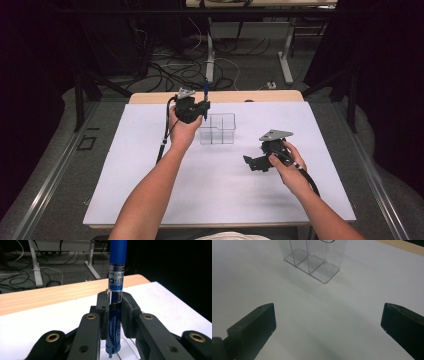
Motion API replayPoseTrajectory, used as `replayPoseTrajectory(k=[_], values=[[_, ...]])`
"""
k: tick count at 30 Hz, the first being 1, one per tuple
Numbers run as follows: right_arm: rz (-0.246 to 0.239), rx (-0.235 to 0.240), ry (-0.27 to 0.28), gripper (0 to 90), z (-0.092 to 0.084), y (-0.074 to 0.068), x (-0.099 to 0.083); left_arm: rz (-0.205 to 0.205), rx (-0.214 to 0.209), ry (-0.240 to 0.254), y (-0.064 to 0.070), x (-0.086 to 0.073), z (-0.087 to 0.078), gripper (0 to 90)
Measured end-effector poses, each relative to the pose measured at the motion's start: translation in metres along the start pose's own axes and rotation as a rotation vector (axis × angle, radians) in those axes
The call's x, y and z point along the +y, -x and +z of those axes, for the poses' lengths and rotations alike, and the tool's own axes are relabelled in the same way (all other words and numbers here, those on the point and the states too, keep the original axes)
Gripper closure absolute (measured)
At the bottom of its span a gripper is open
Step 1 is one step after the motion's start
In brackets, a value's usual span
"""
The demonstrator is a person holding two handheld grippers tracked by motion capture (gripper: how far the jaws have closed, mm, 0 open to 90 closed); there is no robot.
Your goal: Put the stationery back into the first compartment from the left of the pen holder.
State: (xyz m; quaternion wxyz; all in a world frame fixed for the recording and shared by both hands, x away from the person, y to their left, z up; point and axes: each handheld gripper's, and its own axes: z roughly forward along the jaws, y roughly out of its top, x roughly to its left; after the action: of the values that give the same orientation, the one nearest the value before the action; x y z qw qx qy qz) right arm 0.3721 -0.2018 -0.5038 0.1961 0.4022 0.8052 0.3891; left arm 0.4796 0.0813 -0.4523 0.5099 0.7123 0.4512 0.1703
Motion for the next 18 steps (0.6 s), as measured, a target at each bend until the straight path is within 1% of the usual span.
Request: replayPoseTrajectory(k=[3, 4, 6, 7, 8, 10, 11, 12, 13, 15, 16, 17, 18], values=[[-0.005, 0.0, -0.006, 0.0, 0.001, 0.0, 0.0, -0.01, 0.003, -0.01, 0.0, -0.002, 0.002, 78.7], [-0.002, 0.004, -0.007, 0.0, 0.001, 0.0, 0.0, -0.009, 0.004, 0.0, 0.0, -0.004, 0.003, 78.7], [-0.003, 0.008, -0.008, 0.0, 0.001, -0.001, -0.001, -0.026, 0.011, -0.001, -0.001, -0.007, 0.005, 78.7], [-0.001, 0.012, -0.022, 0.0, 0.001, -0.001, 0.0, -0.023, 0.017, -0.013, -0.002, -0.009, 0.006, 78.7], [-0.005, 0.017, -0.013, 0.0, 0.002, -0.001, -0.001, -0.025, 0.022, -0.013, -0.003, -0.011, 0.007, 78.7], [-0.005, 0.029, -0.015, 0.0, 0.002, -0.001, -0.002, -0.038, 0.021, -0.026, -0.003, -0.014, 0.008, 78.7], [-0.002, 0.024, -0.027, 0.0, 0.002, -0.002, -0.001, -0.036, 0.019, -0.026, -0.004, -0.016, 0.008, 78.7], [-0.006, 0.025, -0.019, 0.0, 0.002, -0.002, -0.002, -0.031, 0.023, -0.024, -0.004, -0.017, 0.008, 78.7], [-0.008, 0.028, -0.021, 0.0, 0.003, -0.002, -0.002, -0.039, 0.019, -0.03, -0.005, -0.018, 0.008, 78.7], [-0.008, 0.027, -0.022, 0.0, 0.003, -0.002, -0.002, -0.034, 0.025, -0.032, -0.006, -0.019, 0.009, 78.6], [-0.009, 0.03, -0.036, 0.0, 0.003, -0.002, -0.002, -0.044, 0.022, -0.032, -0.006, -0.02, 0.009, 78.6], [-0.006, 0.03, -0.034, 0.0, 0.003, -0.002, -0.002, -0.035, 0.024, -0.043, -0.007, -0.02, 0.009, 78.6], [-0.003, 0.03, -0.034, 0.0, 0.003, -0.003, -0.002, -0.04, 0.022, -0.045, -0.007, -0.02, 0.009, 78.6]])
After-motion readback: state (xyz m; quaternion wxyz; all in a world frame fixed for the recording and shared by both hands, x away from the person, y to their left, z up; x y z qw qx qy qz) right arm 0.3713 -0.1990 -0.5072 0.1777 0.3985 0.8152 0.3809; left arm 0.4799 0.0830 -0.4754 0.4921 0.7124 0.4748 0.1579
